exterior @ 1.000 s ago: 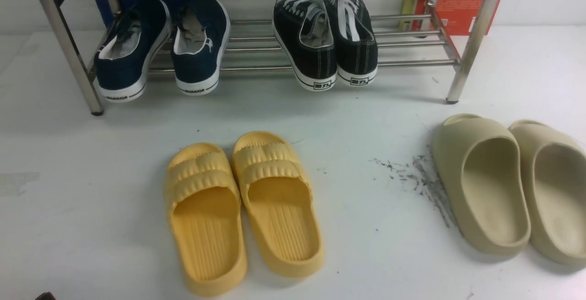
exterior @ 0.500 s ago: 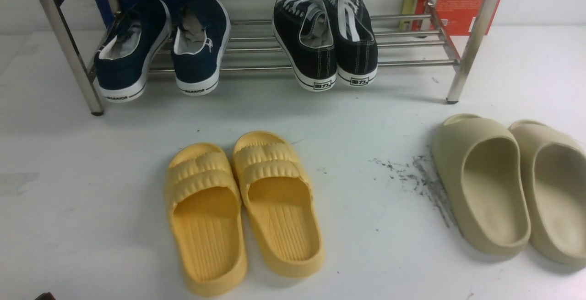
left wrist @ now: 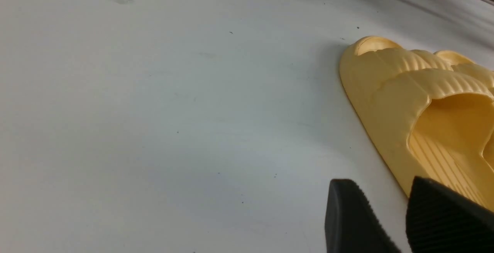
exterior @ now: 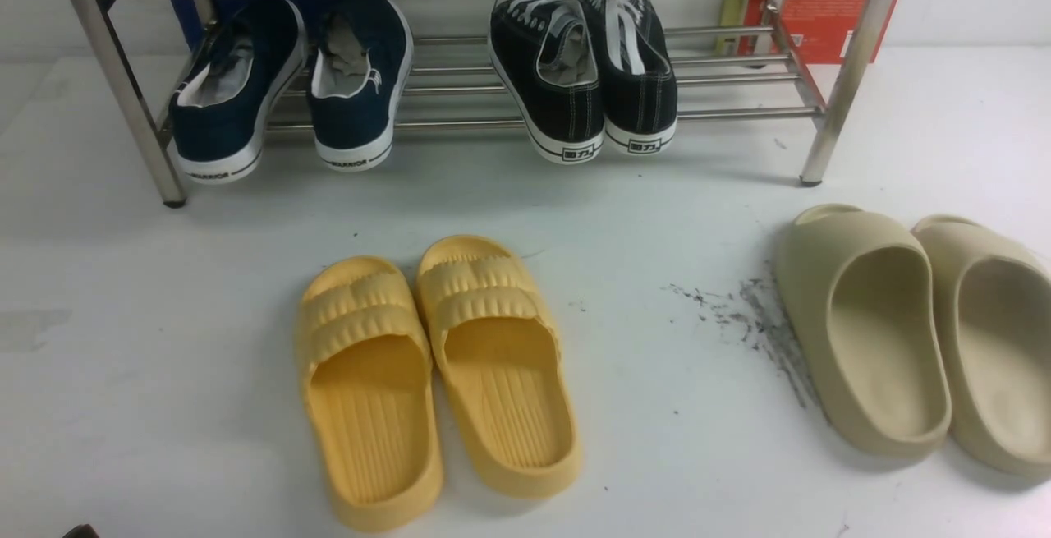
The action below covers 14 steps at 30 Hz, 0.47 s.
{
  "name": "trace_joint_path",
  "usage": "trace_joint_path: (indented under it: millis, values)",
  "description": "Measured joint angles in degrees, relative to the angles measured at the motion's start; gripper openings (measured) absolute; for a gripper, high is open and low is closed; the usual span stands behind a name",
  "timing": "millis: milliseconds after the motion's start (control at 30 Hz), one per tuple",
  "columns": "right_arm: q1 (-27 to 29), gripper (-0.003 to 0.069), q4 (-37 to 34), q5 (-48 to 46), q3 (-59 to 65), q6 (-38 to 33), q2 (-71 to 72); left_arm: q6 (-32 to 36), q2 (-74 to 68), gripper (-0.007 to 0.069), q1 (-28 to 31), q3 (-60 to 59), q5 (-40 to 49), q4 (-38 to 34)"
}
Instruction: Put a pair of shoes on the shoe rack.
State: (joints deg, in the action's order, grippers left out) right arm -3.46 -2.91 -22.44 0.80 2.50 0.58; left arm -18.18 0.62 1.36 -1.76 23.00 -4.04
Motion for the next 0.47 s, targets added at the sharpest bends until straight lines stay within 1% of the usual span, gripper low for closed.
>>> trace_joint_path:
  millis: [467]
  values:
    - [0.0,0.0031,0.0,0.0,0.0,0.0,0.0,0.0,0.0,0.0238,0.0,0.0,0.0,0.0]
